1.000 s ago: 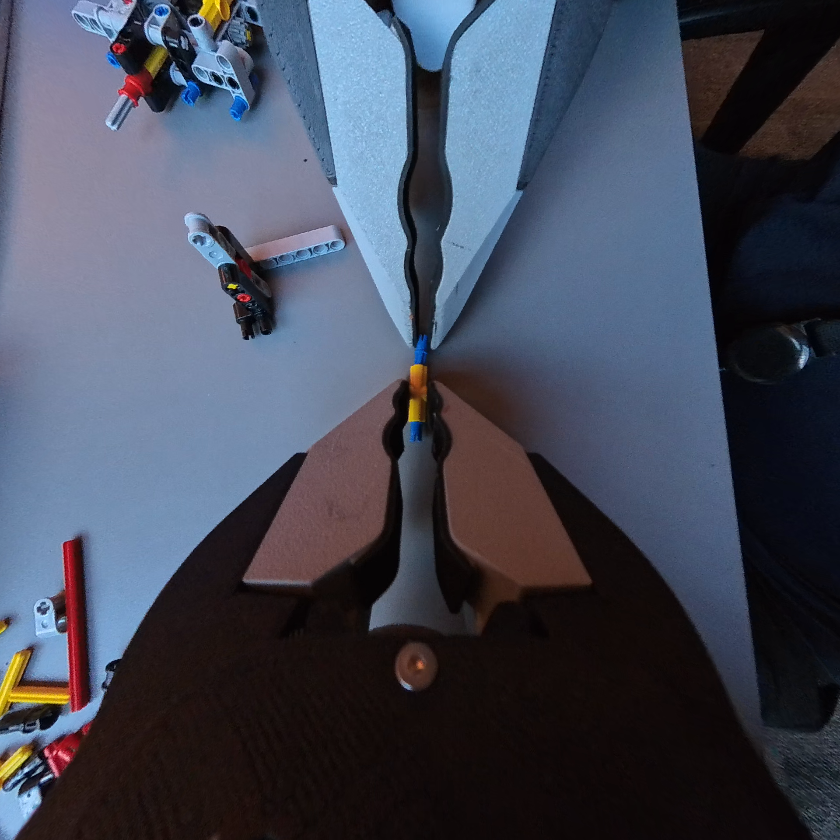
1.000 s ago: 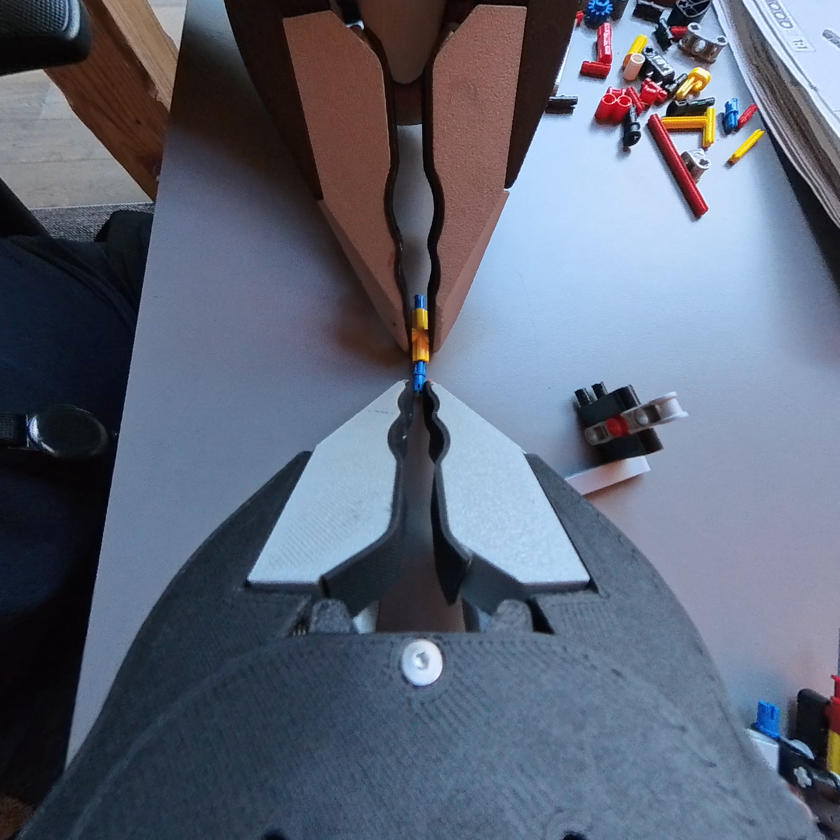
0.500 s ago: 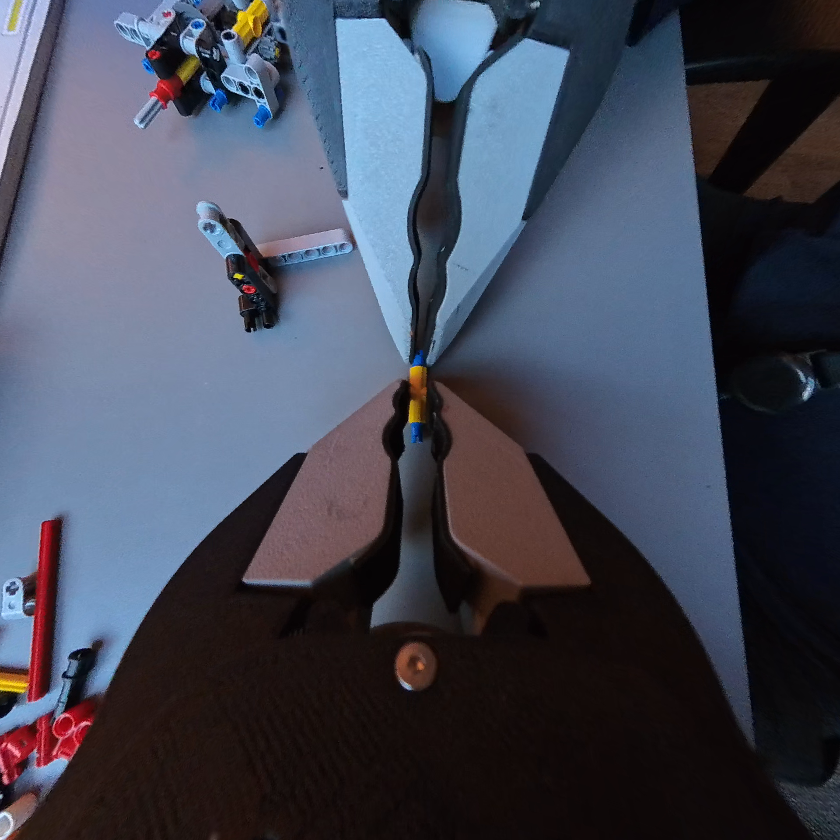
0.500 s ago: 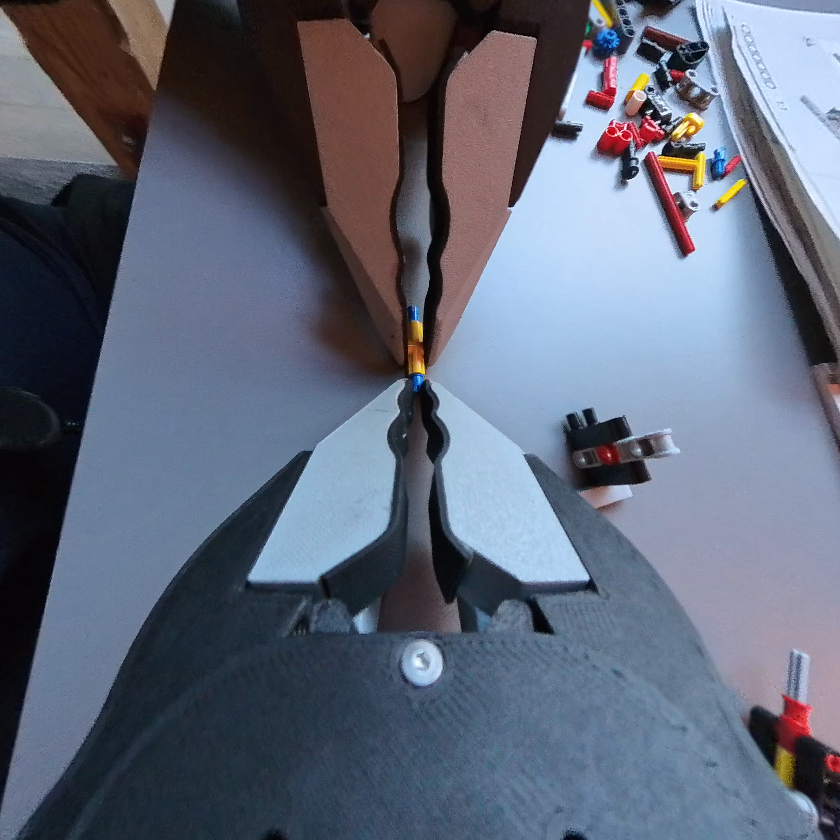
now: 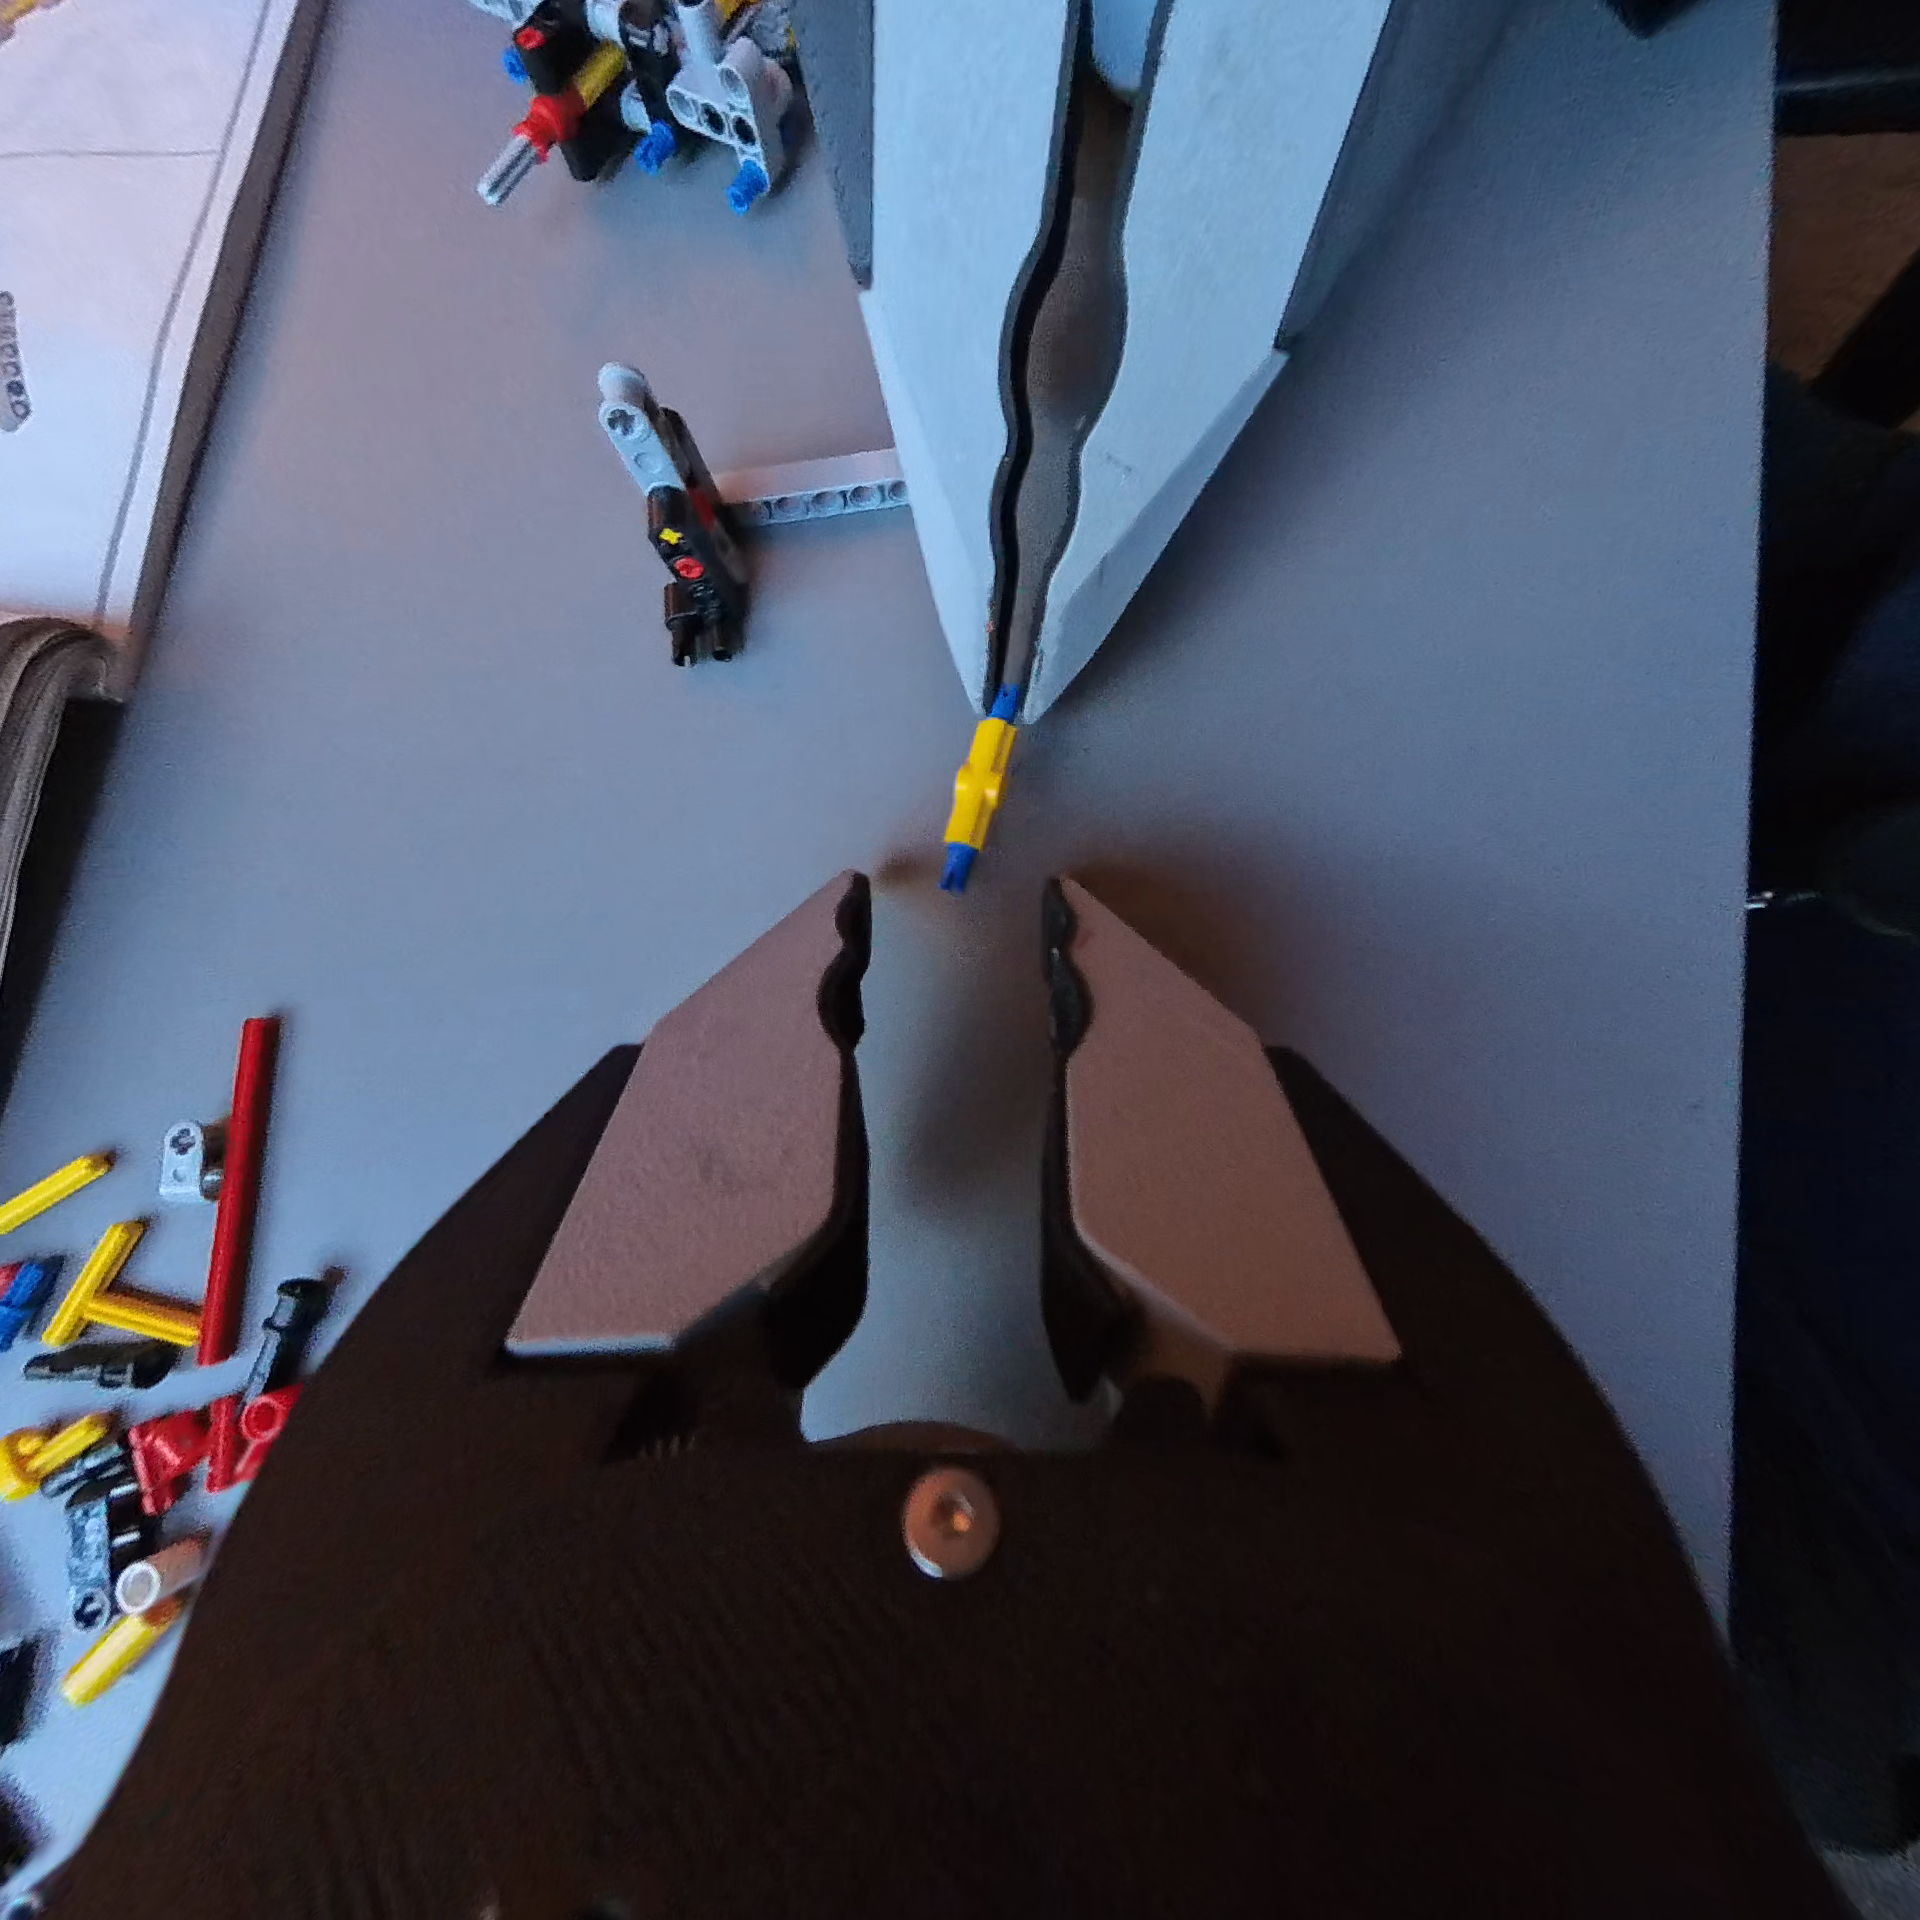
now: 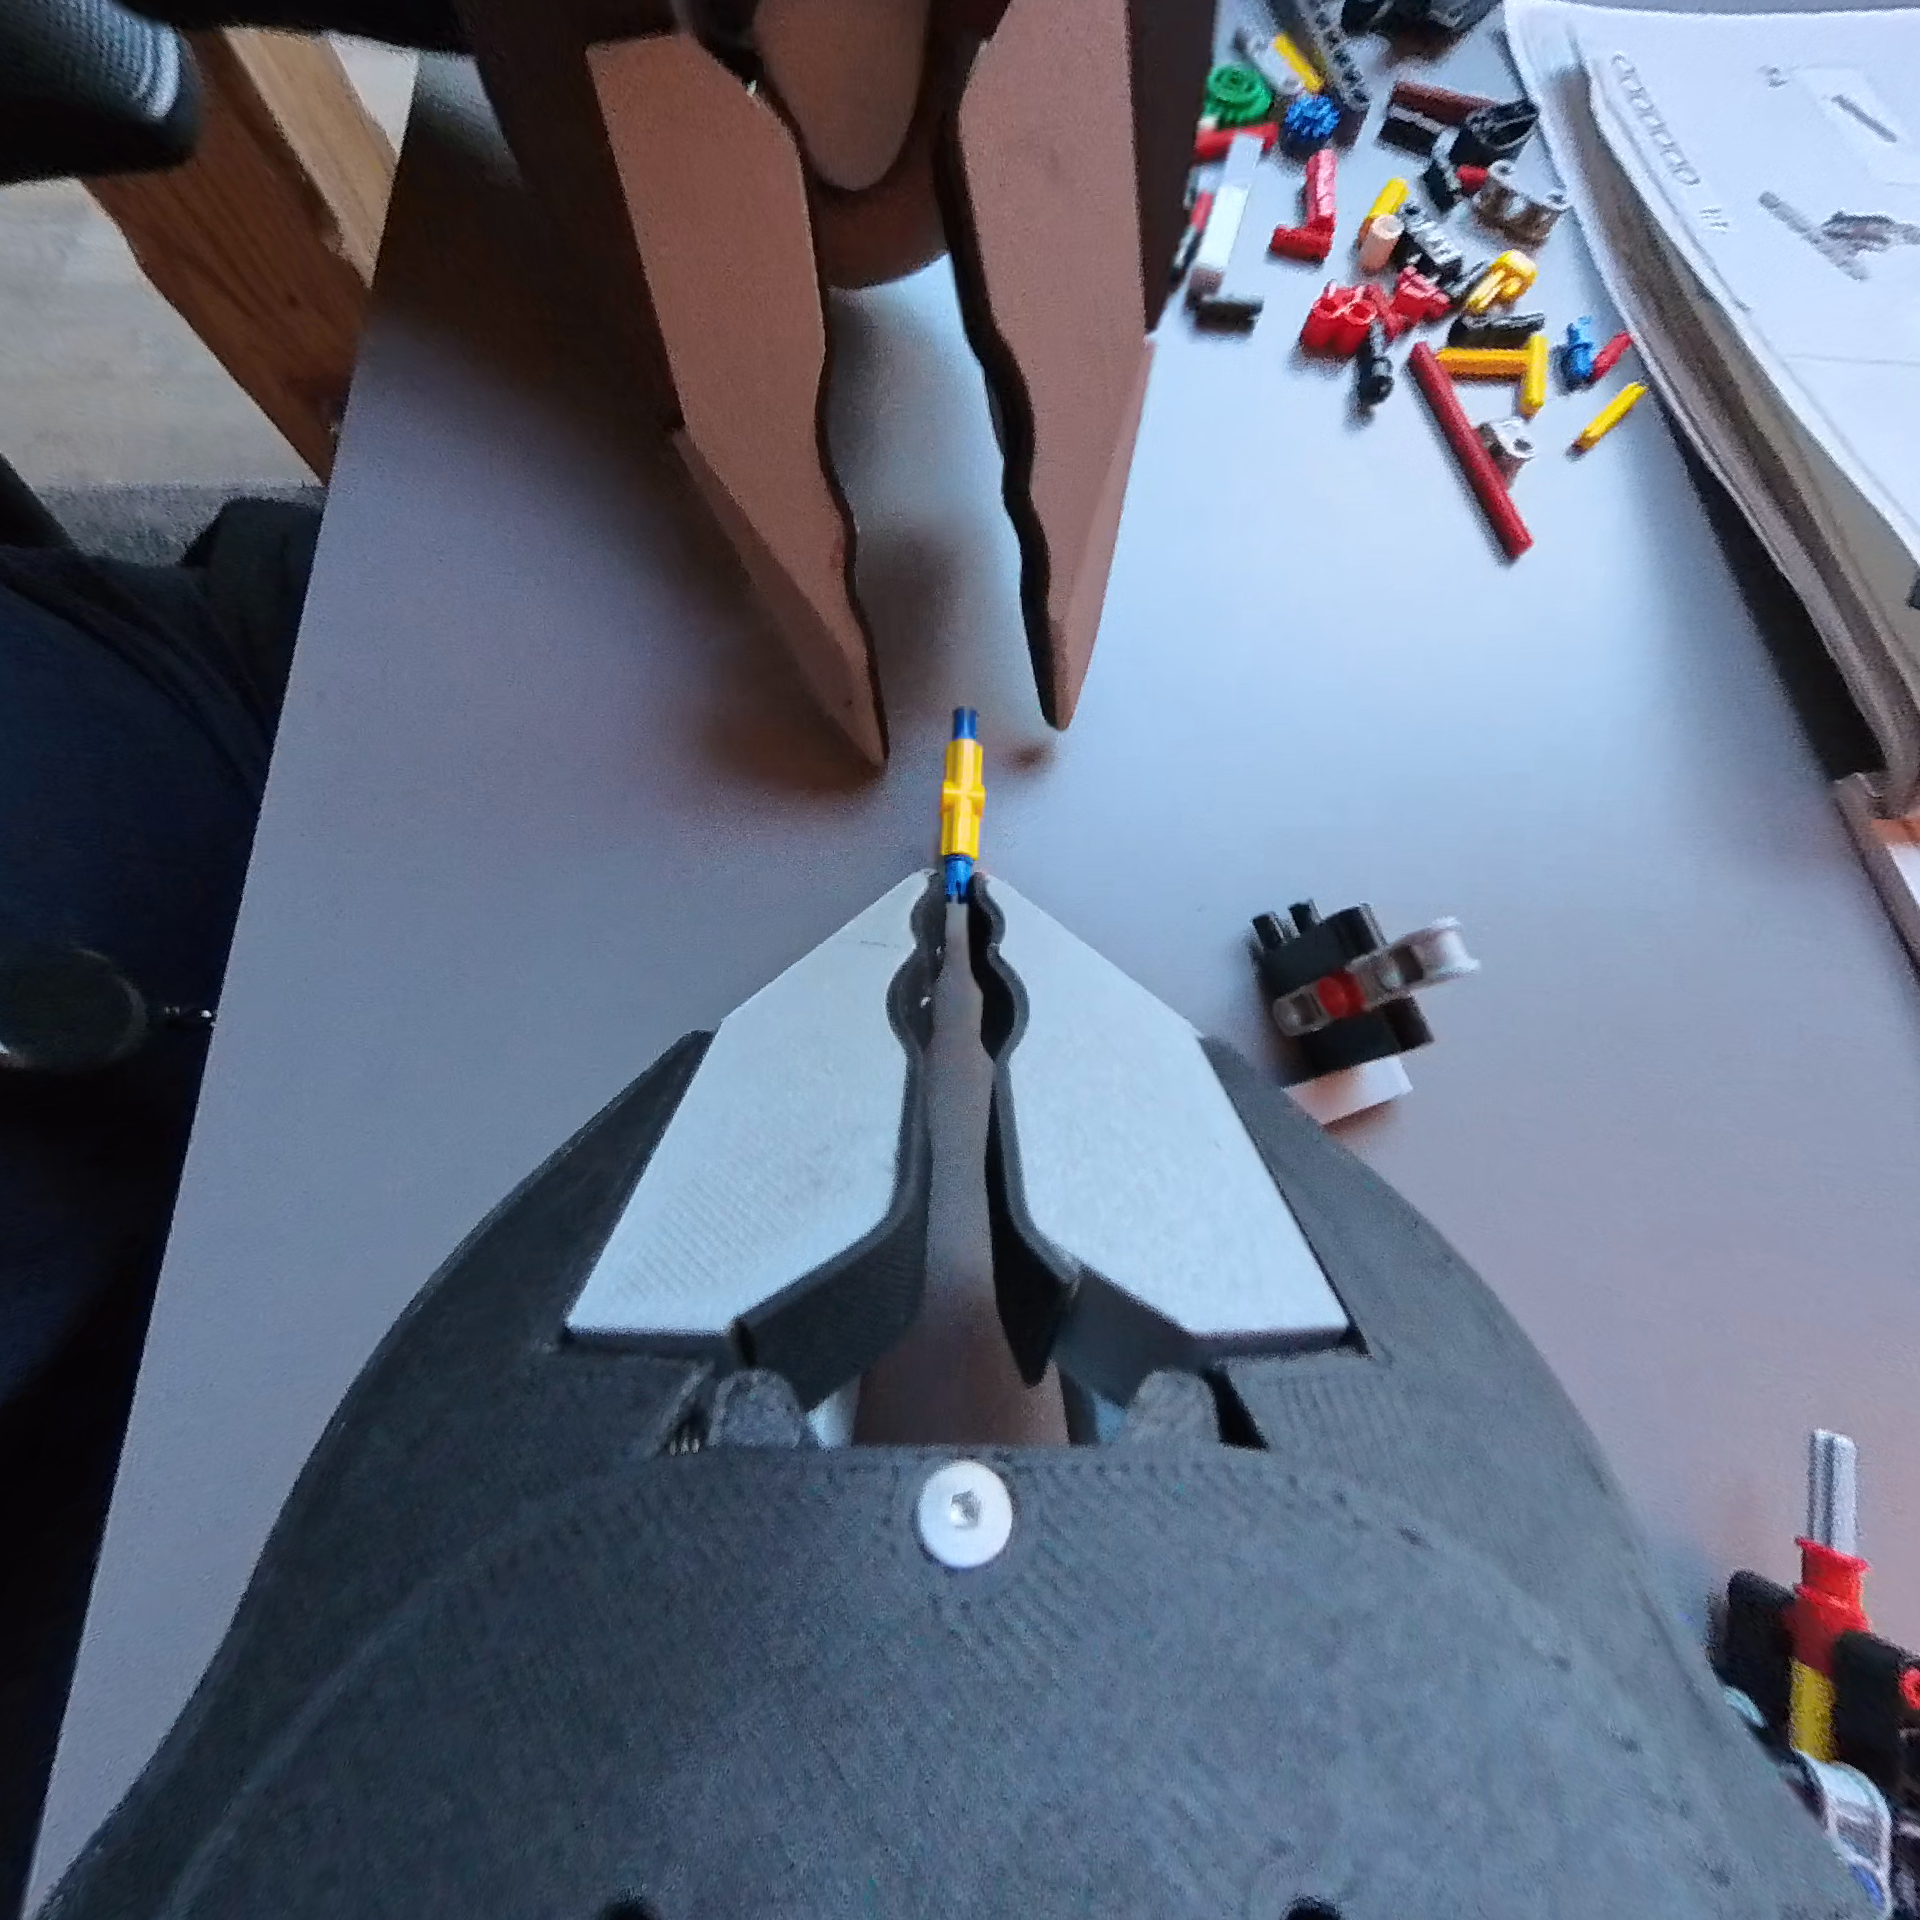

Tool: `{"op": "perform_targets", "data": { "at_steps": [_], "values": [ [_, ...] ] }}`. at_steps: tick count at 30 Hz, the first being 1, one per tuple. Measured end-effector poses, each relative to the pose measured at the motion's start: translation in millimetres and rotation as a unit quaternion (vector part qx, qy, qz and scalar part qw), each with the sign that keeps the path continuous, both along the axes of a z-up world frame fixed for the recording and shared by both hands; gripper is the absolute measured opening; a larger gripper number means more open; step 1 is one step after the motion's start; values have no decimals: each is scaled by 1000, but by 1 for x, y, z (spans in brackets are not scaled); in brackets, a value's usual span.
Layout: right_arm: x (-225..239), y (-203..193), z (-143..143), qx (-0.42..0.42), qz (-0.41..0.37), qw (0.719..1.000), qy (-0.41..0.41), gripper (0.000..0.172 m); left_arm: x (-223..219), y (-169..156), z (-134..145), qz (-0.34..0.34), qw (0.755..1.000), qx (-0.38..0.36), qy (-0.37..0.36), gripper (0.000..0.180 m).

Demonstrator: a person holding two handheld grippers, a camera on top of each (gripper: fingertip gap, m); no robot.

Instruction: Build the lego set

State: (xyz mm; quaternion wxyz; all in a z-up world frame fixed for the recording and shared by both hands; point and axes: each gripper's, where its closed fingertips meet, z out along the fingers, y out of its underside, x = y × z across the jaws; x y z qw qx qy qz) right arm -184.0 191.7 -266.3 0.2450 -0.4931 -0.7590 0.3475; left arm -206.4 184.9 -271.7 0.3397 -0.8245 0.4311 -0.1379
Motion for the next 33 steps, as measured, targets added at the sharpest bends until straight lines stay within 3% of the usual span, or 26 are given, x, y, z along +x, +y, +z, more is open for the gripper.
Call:
{"op": "perform_targets", "data": {
  "at_steps": [5, 7, 9, 16, 25, 29, 33],
  "values": [
    [0, 3, 4, -16, -9, 1000, 9, 1, 10, 6, 0, 8, 1000, 12, -22, 25],
    [0, 4, 2, -3, -11, 1000, 4, 1, 10, 9, -1, 14, 1000, 13, -23, 7],
    [0, 7, -1, 14, -16, 1000, 1, 1, 9, 11, -1, 17, 1000, 16, -21, 6],
    [5, 6, -6, 15, -6, 1000, -18, 0, 1, 24, 0, 41, 999, 29, -15, 14],
    [1, 3, 5, 15, 4, 1000, 19, 0, -41, 48, 1, 163, 984, 66, 24, 17],
    [5, 48, 34, 8, -84, 993, 87, 0, -40, 41, 0, 154, 987, 47, 5, 16],
    [18, 93, 51, -76, -165, 976, 121, 1, -30, 31, 0, 146, 989, 16, -19, 12]
  ]
}}
